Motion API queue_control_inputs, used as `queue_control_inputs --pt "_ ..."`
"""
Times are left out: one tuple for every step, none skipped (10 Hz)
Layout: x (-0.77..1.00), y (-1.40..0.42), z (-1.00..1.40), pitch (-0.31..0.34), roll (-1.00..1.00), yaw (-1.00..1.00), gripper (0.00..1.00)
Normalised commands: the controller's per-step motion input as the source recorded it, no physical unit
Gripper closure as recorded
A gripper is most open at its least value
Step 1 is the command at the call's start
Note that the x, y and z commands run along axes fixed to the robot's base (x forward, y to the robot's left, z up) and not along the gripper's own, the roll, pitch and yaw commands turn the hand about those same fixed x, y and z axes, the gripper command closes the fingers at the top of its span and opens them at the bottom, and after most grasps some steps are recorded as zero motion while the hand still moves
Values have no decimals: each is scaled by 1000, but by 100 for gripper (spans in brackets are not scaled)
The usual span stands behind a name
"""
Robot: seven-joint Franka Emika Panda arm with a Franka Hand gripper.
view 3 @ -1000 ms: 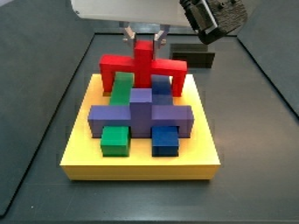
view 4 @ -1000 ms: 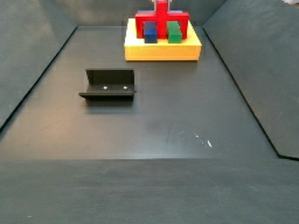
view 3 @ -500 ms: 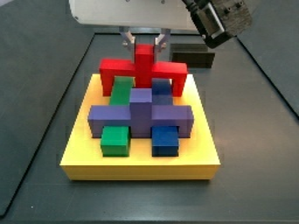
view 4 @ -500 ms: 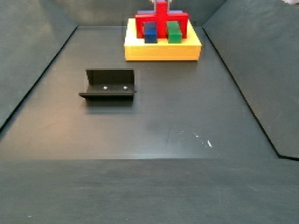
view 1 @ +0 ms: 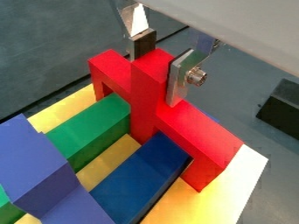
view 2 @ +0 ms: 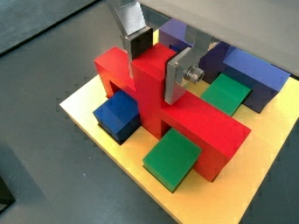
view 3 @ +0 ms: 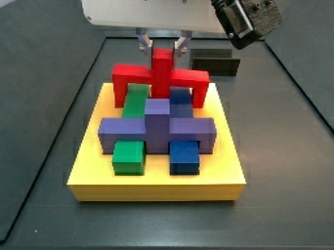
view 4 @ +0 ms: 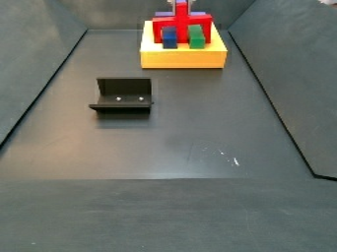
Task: Pick up the red object. Move up. Move to above the board. Insert the red object.
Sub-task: Insert the red object.
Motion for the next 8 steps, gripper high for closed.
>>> queue_control_inputs --pt "-129 -126 -363 -187 9 34 100" --pt "-234 -6 -417 -236 0 23 100" --pt "-289 0 -440 -259 0 43 100" --pt "-237 6 -429 -207 -26 54 100" --pt "-89 0 -426 -130 0 0 100" --pt "0 0 -371 -44 0 0 100" --pt "0 0 -51 0 19 0 100" --pt "0 0 0 0 0 0 100"
